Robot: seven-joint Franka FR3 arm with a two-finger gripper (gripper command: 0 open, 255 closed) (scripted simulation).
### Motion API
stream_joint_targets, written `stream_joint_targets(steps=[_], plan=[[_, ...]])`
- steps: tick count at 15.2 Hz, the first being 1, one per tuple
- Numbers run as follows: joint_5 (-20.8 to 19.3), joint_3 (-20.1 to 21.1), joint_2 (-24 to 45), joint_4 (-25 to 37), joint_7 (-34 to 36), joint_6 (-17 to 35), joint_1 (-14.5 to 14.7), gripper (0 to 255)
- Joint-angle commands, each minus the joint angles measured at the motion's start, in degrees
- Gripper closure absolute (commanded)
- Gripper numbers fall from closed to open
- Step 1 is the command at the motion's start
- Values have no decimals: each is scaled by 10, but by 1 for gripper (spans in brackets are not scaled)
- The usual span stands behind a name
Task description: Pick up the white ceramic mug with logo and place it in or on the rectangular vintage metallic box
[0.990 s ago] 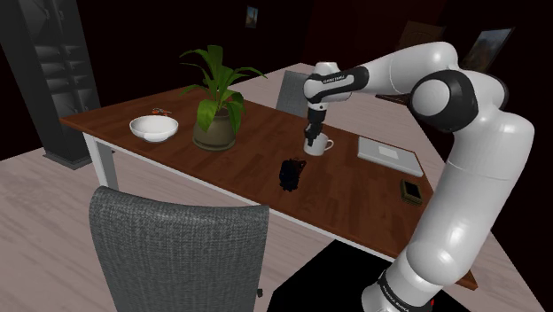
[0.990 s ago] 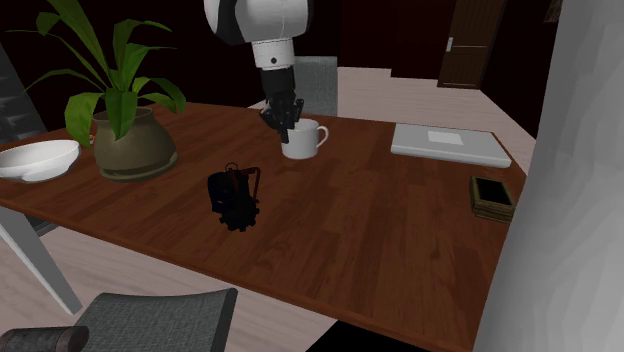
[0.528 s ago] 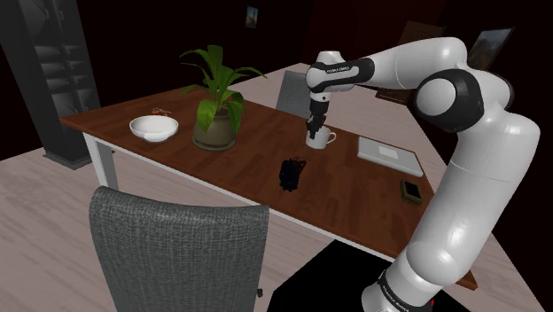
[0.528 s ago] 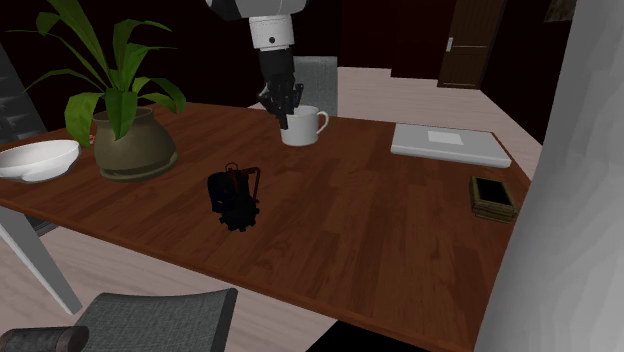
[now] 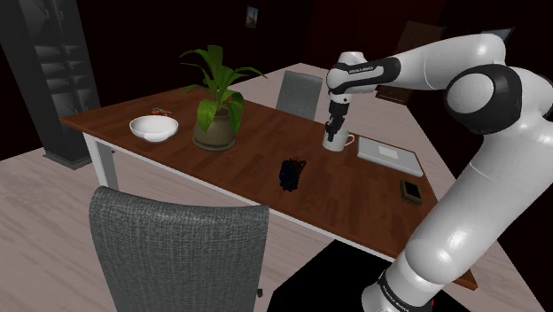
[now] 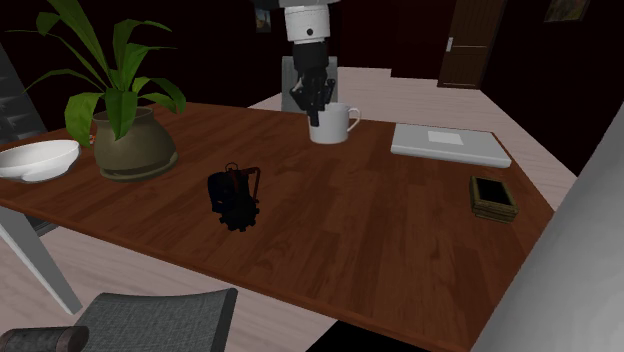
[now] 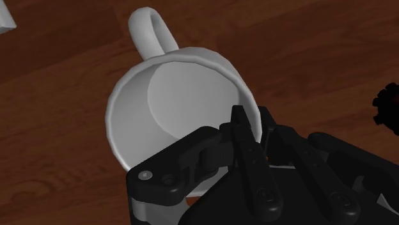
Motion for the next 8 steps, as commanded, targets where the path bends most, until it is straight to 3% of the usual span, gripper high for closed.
stream_joint_targets(steps=[1,8], plan=[[-11,-9,-32,-35,-13,5,-9,255],[-51,-47,-122,-121,-70,13,-47,255]])
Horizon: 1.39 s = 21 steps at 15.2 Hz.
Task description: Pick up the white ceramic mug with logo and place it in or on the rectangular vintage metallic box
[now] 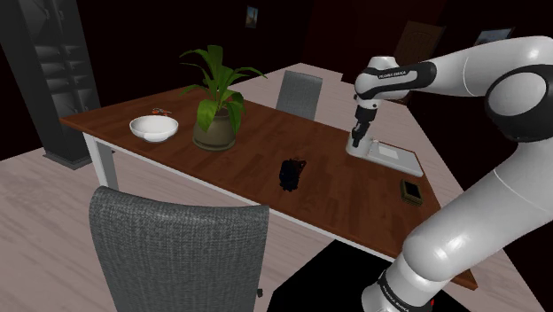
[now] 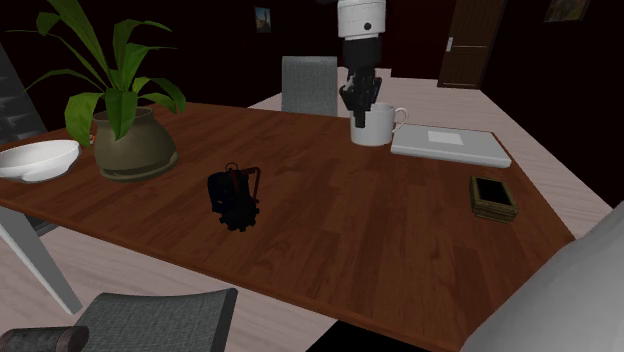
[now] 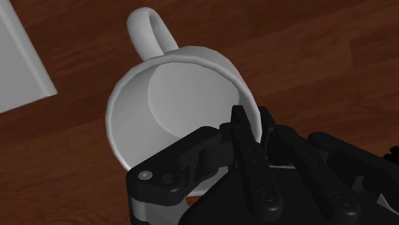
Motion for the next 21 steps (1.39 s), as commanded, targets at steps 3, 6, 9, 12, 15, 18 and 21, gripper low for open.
stream_joint_targets(steps=[3,6,9,12,15,18,21], plan=[[-24,-24,-45,-42,-35,5,-24,255],[-43,-44,-74,-63,-65,3,-44,255],[-61,-65,-98,-78,-97,1,-64,255],[-79,-88,-118,-87,-131,-1,-84,255],[-96,-114,-133,-91,-168,-3,-103,255],[-110,-141,-142,-89,-206,-5,-121,255],[-122,-170,-145,-81,-247,-5,-137,255]])
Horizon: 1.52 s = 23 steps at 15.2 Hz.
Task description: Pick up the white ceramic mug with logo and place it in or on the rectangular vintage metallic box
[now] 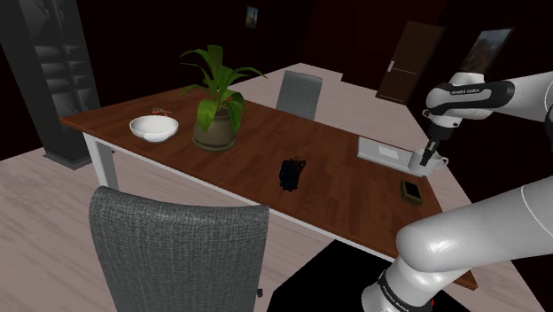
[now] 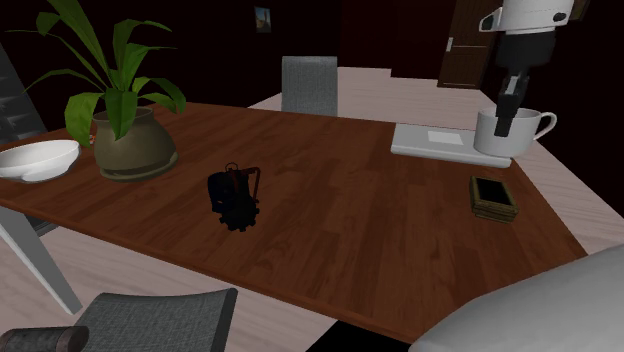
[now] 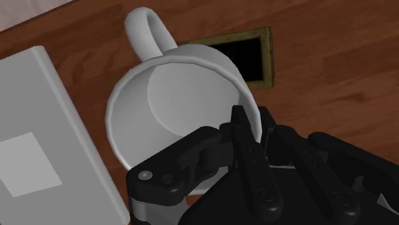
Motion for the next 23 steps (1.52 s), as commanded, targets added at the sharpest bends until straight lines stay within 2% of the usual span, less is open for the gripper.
stream_joint_targets(steps=[1,19,23], plan=[[-8,-23,-1,7,-32,0,-11,255],[-15,-76,53,-82,-39,143,-9,255],[-14,-78,56,-84,-40,149,-9,255]])
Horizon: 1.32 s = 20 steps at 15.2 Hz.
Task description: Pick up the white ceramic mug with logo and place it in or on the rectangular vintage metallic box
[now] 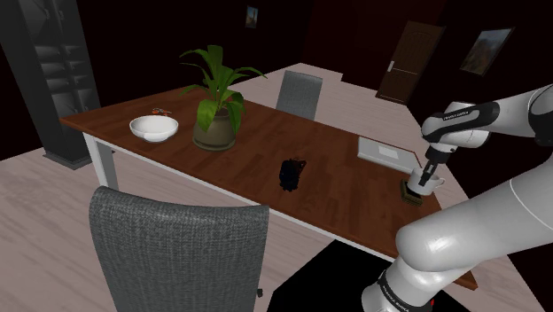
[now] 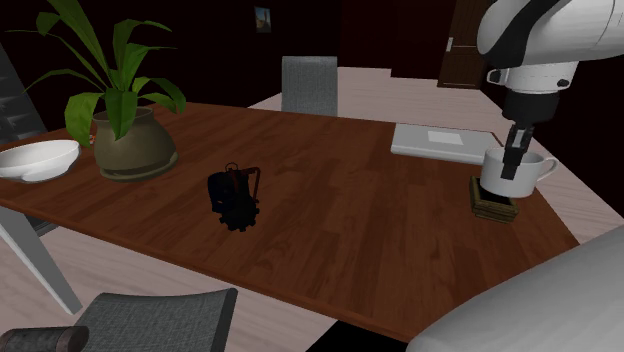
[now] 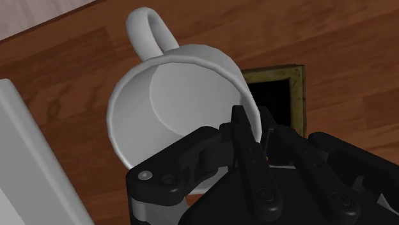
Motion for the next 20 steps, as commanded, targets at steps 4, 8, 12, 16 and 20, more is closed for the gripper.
stream_joint_targets(steps=[4,8,12,16,20], plan=[[0,-1,2,-2,0,2,0,255],[0,-2,2,-3,-1,3,0,0],[-2,16,-21,20,5,-42,-2,0],[-1,31,-37,41,7,-80,-4,0],[-1,31,-37,41,7,-80,-3,0]])
